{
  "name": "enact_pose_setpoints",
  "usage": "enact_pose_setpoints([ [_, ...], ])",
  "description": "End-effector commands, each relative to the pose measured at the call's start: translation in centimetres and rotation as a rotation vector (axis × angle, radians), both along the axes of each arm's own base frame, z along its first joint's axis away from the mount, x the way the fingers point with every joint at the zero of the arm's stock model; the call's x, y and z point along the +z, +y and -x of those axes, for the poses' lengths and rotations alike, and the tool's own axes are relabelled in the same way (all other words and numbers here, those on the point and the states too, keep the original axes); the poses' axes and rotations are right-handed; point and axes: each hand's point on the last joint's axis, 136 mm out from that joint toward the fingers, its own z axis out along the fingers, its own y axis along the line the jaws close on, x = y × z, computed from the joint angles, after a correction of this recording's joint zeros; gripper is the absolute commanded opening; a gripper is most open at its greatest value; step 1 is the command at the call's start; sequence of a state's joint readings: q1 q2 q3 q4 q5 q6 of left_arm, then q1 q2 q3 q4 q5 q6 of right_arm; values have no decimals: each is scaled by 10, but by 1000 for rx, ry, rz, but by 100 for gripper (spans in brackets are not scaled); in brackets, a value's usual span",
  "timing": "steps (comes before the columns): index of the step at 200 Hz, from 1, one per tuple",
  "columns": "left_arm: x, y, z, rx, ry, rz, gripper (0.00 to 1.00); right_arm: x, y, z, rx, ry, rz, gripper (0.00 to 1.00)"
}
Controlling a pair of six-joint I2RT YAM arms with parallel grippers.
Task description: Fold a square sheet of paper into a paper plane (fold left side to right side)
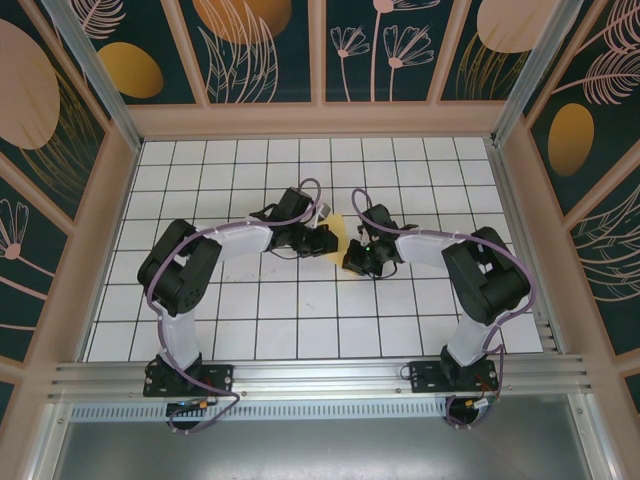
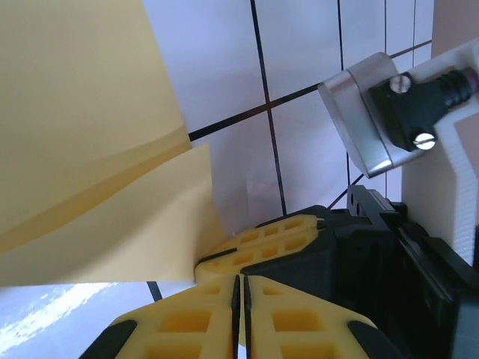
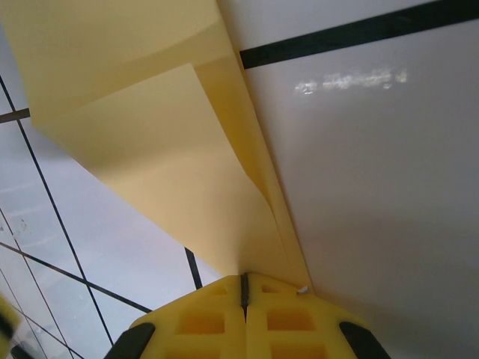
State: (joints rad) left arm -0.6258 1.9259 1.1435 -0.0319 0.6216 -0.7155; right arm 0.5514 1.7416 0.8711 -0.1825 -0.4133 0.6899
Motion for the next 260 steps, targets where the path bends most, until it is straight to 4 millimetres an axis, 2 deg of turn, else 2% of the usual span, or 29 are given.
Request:
enact_pose_setpoints([
  [1, -9, -4, 1, -4, 29, 22, 13, -35, -26, 31, -11, 134, 129, 0],
  [122, -48, -1, 13, -26, 93, -37, 13, -39, -27, 33, -4, 145, 139, 0],
  [196, -80, 19, 5, 13, 69, -177, 13, -42, -39, 32, -32, 160, 156, 0],
  [220, -81, 29, -6, 48, 56, -190, 13, -43, -41, 34, -32, 164, 160, 0],
  [260, -82, 58, -25, 102, 46, -224, 13, -48, -44, 40, -30, 181, 170, 0],
])
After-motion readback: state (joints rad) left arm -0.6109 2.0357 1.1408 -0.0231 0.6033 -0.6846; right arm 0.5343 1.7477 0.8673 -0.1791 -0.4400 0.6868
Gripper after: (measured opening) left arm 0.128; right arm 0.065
